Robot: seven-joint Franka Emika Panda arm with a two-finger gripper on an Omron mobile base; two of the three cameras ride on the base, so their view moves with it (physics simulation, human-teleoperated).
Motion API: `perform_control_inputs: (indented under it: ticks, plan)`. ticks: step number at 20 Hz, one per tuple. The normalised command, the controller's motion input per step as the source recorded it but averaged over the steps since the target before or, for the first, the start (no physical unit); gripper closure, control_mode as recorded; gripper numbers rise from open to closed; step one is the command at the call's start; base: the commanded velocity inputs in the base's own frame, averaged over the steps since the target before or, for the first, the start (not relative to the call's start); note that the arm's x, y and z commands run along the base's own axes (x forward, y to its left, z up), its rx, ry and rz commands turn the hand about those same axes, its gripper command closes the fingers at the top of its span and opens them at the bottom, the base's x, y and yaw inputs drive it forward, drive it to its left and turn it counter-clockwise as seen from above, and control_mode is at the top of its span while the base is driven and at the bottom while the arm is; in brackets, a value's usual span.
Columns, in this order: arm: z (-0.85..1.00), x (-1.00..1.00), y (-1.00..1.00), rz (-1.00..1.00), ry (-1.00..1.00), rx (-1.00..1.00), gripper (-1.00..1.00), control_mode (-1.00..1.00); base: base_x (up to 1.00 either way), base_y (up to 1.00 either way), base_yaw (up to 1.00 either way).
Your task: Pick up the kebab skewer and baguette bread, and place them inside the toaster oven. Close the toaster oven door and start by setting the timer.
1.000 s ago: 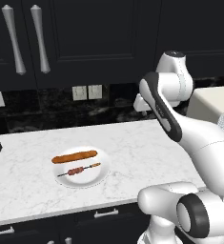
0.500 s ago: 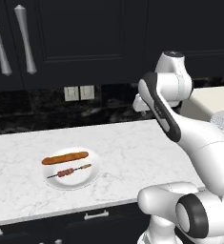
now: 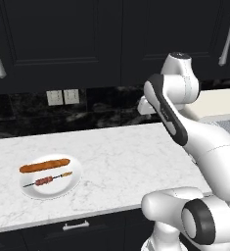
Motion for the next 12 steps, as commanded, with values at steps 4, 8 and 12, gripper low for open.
perform_control_inputs:
  ticks: [4,8,12]
  plan:
    - [0.0,0.0,0.0,0.0,0.0,0.0,-1.0,1.0,0.0,0.0,0.0]
    - [0.0,0.0,0.0,0.0,0.0,0.0,-1.0,1.0,0.0,0.0,0.0]
    - [0.0,0.0,0.0,0.0,0.0,0.0,-1.0,1.0,0.0,0.0,0.0]
